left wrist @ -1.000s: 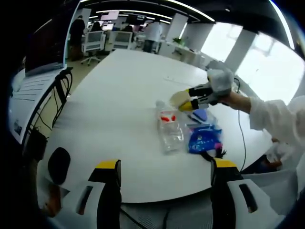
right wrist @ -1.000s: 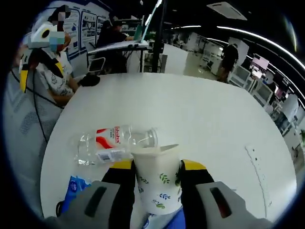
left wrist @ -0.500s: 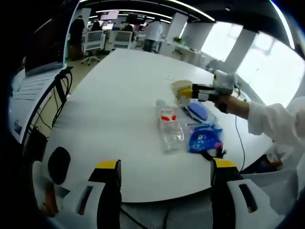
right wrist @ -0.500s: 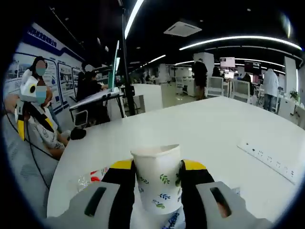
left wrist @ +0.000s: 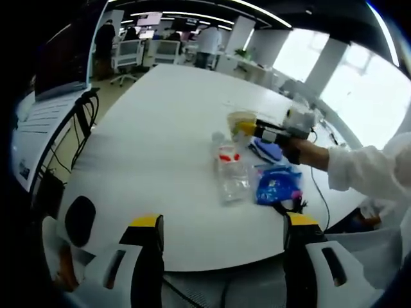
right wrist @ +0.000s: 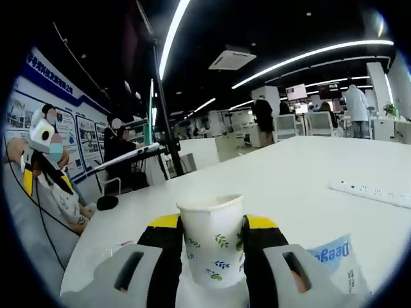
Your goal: Arrange the tabletop items into an orderly group along one side of the table until the central work area is clear of visible clutter.
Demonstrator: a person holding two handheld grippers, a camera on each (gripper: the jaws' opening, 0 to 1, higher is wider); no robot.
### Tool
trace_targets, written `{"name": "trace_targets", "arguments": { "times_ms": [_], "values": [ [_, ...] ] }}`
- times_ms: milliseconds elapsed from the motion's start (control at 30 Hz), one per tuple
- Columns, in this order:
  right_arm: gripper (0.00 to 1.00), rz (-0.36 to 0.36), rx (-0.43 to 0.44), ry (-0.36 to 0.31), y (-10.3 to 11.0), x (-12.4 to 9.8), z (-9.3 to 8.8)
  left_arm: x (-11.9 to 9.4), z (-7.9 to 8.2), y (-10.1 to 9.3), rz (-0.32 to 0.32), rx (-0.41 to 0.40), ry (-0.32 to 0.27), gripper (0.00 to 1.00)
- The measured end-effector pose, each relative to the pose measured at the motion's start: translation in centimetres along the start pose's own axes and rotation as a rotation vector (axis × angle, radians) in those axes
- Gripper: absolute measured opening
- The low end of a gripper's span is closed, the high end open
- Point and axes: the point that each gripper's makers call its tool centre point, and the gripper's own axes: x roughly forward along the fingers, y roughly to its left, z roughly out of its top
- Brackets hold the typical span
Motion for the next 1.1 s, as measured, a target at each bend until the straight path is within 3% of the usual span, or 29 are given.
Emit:
{"name": "trace_targets", "arguments": {
  "times_ms": [167, 367, 733, 1100],
  "values": [
    [0.33, 0.015, -0.018, -0.015, 0.0, 0.1, 0.2, 0.2, 0.0, 0.1, 0.002, -0.007, 0.003, 0.73],
    [0.33, 0.059, -0.047, 0.019, 0.8, 0.4, -1.3, 0.9, 1.1, -0.4, -0.026, -0.061, -0.043, 0.74],
    [0.34, 0.089, -0.053, 0.017, 1.3, -1.1, -1.5, 0.8, 0.8, -0.5, -0.015, -0.073, -0.045, 0.73],
    [0.33, 0.102, -0.101, 0.07, 1.8, -2.2, -1.5, 0.2, 0.7, -1.0, -0.022, -0.104, -0.06, 0.71]
  ]
}}
